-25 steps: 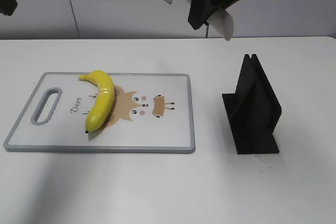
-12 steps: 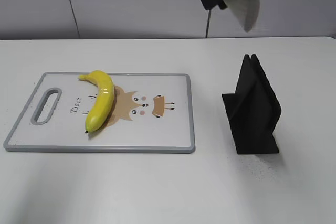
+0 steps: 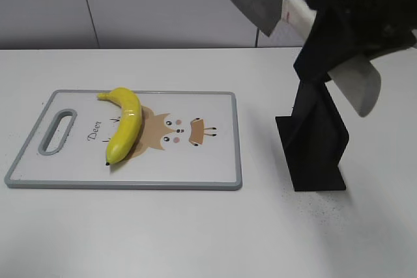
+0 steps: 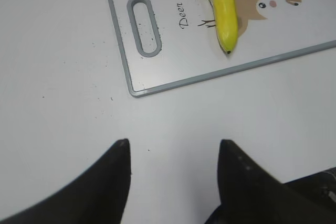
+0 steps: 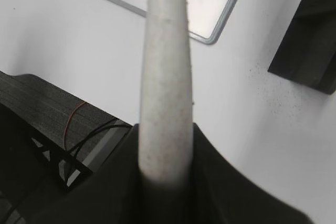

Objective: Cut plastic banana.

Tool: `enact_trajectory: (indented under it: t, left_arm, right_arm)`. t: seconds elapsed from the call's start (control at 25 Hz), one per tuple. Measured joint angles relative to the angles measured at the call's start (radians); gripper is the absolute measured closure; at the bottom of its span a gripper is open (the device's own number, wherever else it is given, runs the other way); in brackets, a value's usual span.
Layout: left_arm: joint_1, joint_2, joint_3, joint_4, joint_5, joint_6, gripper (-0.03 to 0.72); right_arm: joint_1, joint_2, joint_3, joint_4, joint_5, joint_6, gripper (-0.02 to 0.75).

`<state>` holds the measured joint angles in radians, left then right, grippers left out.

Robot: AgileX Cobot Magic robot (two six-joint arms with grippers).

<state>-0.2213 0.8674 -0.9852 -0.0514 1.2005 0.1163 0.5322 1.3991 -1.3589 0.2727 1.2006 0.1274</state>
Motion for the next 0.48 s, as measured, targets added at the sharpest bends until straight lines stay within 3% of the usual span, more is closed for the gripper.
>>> enact_trajectory:
  t: [0.48]
  left_arm:
    - [0.0,-0.376,0.361,0.0,-0.053,0.0,0.189]
  right_arm:
    - [0.0,-0.073,0.194,-0.012,-0.041,0.044,0.558]
